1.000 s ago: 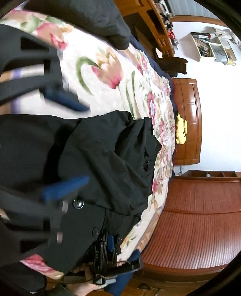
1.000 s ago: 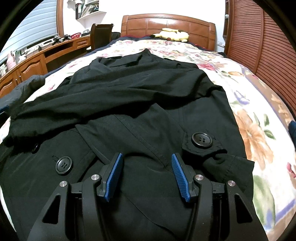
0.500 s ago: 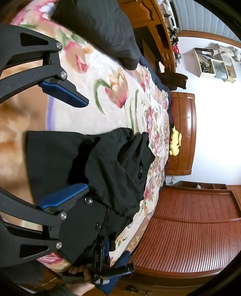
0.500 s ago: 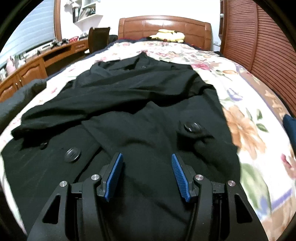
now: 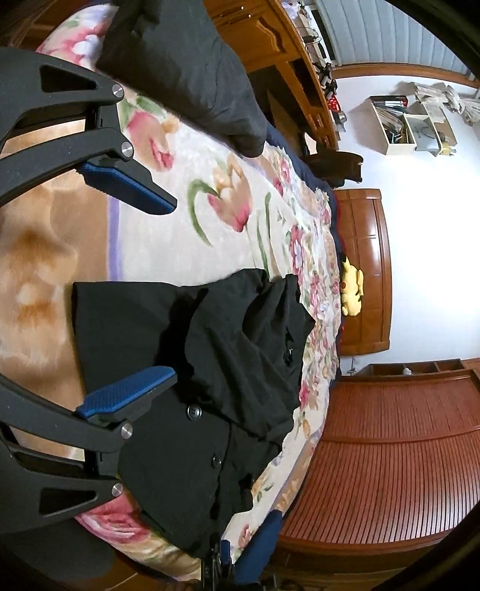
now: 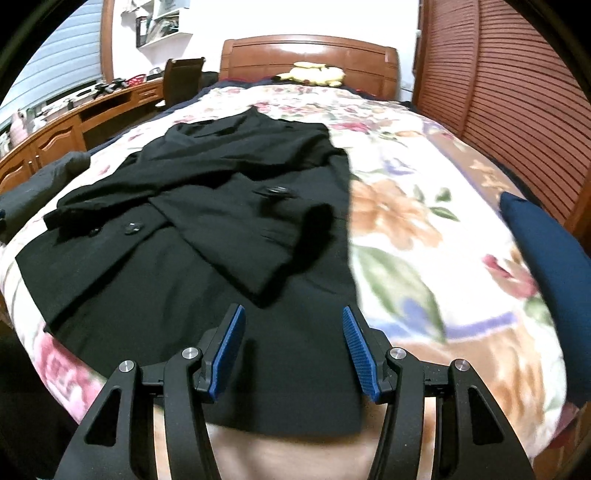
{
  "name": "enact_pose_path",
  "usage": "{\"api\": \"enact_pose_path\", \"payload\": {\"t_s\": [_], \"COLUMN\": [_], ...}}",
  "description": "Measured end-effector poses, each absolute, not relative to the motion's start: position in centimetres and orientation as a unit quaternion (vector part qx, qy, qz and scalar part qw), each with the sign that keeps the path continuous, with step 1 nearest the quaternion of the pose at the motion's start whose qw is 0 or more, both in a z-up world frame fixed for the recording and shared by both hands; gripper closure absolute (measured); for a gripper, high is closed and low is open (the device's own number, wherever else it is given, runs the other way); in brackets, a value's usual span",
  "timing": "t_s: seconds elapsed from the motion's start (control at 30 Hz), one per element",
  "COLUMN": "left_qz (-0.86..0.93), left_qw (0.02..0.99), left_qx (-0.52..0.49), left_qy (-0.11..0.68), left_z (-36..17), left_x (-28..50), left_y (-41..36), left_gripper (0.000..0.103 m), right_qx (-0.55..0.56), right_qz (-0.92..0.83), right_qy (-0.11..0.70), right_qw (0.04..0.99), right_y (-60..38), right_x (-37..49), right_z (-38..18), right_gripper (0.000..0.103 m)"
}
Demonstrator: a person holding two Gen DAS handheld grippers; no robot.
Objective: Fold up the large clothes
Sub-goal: 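Move both grippers back to the coat hem, then grasp the coat hem with the left gripper while the right gripper grasps it too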
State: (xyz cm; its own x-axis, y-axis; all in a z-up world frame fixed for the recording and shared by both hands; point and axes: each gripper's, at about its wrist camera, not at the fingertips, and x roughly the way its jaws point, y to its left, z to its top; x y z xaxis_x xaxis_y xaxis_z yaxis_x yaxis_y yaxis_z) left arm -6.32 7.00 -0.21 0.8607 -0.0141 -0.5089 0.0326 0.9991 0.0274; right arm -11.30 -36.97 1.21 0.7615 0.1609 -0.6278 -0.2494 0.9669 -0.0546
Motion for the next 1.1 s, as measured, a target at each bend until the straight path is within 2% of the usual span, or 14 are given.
{"api": "enact_pose_path", "payload": {"t_s": [0.37, 0.4, 0.47, 0.57, 0.9, 0.93, 1.0, 1.07, 1.1], "left_qz": [-0.029, -0.033, -0.037, -0.041, -0.049, -0.052, -0.058, -0.069, -0.067], "left_qw": [0.952, 0.951, 0.949, 0.943, 0.935, 0.934, 0.933, 0.931, 0.931], "left_qx": [0.017, 0.012, 0.005, 0.007, -0.039, -0.042, -0.047, -0.056, -0.055], "left_qy": [0.303, 0.306, 0.314, 0.329, 0.349, 0.350, 0.352, 0.355, 0.355], "left_z": [-2.4, -2.5, -2.9, -3.9, -5.8, -5.8, -5.8, -5.8, -5.7], "left_x": [-5.1, -5.0, -4.9, -4.7, -4.7, -4.7, -4.5, -4.4, -4.3], "left_y": [6.7, 6.7, 6.7, 6.3, 7.8, 7.9, 7.8, 7.8, 7.7], "left_gripper": [0.019, 0.021, 0.035, 0.046, 0.047, 0.049, 0.062, 0.078, 0.080], "right_qx": [-0.057, -0.057, -0.057, -0.059, -0.070, -0.070, -0.065, -0.060, -0.059], "right_qz": [0.137, 0.140, 0.146, 0.151, 0.150, 0.151, 0.157, 0.162, 0.165], "right_qy": [0.361, 0.361, 0.362, 0.363, 0.371, 0.371, 0.372, 0.371, 0.371], "right_qw": [0.921, 0.920, 0.919, 0.917, 0.914, 0.914, 0.913, 0.912, 0.912], "right_y": [-38.4, -38.6, -38.7, -38.9, -38.3, -38.1, -37.9, -37.8, -37.6], "right_x": [-11.6, -11.7, -11.9, -12.3, -12.5, -12.6, -12.5, -12.5, -12.6], "right_z": [0.1, 0.1, 0.1, -0.1, -0.5, -0.5, -0.6, -0.6, -0.6], "right_gripper": [0.046, 0.046, 0.046, 0.046, 0.046, 0.046, 0.052, 0.061, 0.064]}}
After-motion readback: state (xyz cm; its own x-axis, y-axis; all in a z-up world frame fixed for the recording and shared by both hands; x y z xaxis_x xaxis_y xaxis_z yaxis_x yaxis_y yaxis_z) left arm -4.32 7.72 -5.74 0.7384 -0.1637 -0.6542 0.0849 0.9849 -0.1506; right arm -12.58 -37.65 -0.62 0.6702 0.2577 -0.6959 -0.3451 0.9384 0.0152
